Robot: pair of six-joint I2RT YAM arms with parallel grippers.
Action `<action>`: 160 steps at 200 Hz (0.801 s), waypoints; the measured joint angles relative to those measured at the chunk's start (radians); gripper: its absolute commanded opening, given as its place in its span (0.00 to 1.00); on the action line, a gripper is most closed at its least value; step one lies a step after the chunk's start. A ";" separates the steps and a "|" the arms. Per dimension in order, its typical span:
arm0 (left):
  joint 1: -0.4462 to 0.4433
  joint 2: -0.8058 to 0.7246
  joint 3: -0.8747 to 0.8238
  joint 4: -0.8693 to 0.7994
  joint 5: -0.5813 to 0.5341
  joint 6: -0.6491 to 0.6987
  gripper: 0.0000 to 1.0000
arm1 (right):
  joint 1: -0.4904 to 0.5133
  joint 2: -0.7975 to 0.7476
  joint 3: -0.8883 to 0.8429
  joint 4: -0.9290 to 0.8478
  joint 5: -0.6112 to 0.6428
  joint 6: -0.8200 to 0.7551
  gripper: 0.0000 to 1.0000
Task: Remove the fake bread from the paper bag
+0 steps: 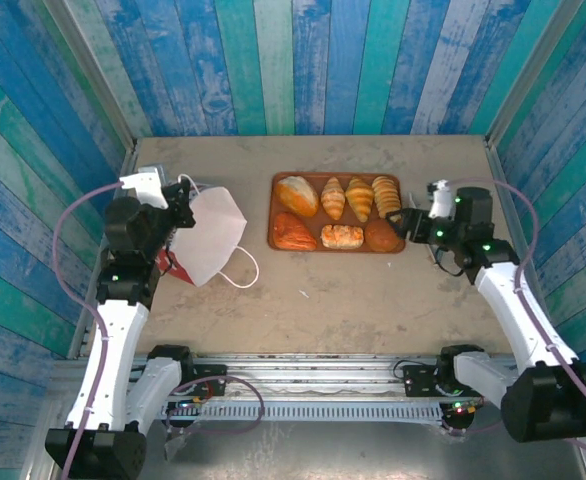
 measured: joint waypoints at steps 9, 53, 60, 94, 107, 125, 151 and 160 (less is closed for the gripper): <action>0.000 0.002 0.006 0.000 0.000 0.000 0.00 | 0.068 0.000 0.000 0.023 0.003 0.023 0.78; 0.000 0.001 0.012 0.001 0.000 -0.001 0.00 | 0.373 0.069 0.015 0.141 0.064 0.130 0.76; 0.000 0.001 0.012 0.000 0.001 -0.001 0.00 | 0.418 0.093 0.019 0.166 0.081 0.146 0.76; 0.000 0.000 0.013 -0.013 -0.003 0.003 0.00 | 0.604 0.233 0.069 0.243 0.148 0.197 0.77; 0.000 0.000 0.013 -0.019 -0.004 0.004 0.00 | 0.652 0.299 0.111 0.260 0.161 0.209 0.76; 0.000 0.000 0.015 -0.023 -0.003 0.006 0.00 | 0.687 0.378 0.156 0.285 0.165 0.227 0.75; 0.000 -0.001 0.018 -0.024 -0.003 0.007 0.00 | 0.717 0.478 0.202 0.306 0.152 0.248 0.74; 0.000 -0.001 0.018 -0.024 -0.003 0.006 0.00 | 0.729 0.515 0.219 0.312 0.142 0.256 0.72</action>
